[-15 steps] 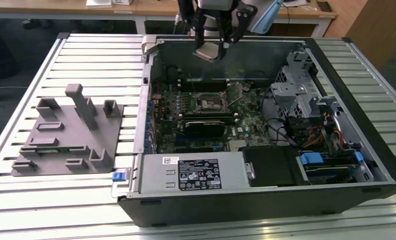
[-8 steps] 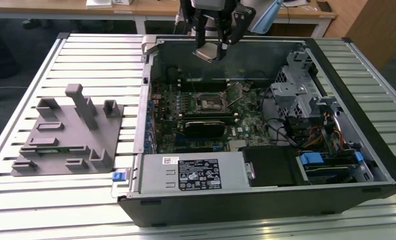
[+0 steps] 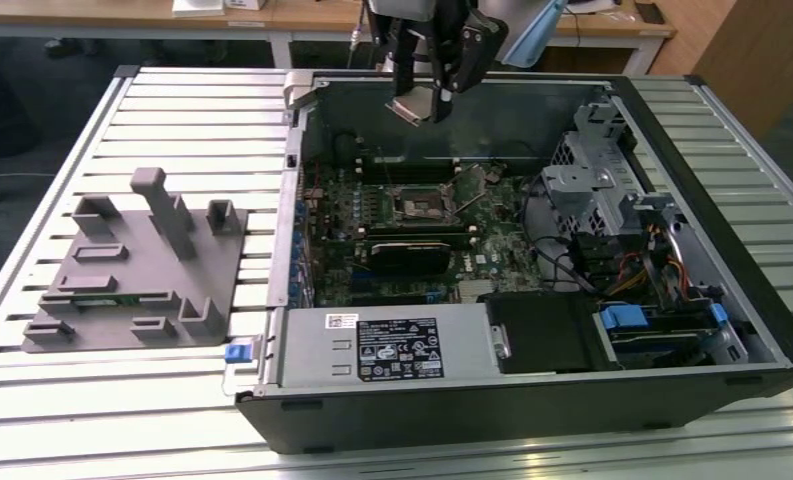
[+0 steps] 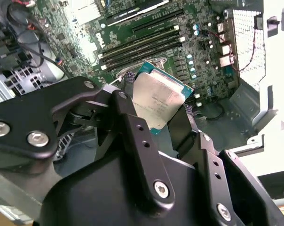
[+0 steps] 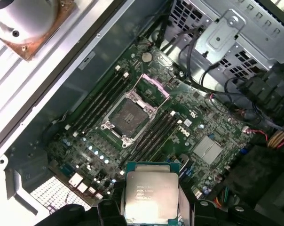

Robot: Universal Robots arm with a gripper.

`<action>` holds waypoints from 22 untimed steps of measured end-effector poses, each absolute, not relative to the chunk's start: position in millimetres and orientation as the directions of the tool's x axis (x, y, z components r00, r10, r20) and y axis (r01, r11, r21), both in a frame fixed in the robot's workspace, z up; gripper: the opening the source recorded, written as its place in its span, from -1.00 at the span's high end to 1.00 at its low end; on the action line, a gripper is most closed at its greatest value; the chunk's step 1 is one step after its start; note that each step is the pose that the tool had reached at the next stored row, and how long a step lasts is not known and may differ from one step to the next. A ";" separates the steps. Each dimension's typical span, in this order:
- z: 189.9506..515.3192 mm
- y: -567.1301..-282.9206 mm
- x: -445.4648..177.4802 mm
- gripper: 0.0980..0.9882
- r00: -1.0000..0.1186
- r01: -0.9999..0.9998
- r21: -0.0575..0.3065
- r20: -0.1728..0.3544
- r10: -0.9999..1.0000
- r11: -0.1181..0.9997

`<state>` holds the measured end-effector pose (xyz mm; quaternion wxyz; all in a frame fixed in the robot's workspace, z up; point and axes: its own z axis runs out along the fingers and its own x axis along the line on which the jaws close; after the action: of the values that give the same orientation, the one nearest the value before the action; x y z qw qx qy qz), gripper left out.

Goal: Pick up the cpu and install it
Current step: 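Place the cpu into insertion slot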

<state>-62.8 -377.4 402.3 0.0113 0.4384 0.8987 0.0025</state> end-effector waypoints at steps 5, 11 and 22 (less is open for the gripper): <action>401.7 -377.3 -62.8 0.00 -0.557 0.830 0.014 -0.018 0.830 0.557; 400.7 -377.3 -62.8 0.00 -0.473 0.881 0.014 -0.019 0.881 0.473; 398.5 -377.2 -62.8 0.00 -0.303 0.953 0.013 -0.020 0.953 0.303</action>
<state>-62.8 -377.2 398.5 0.0121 0.5903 0.8071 -0.0006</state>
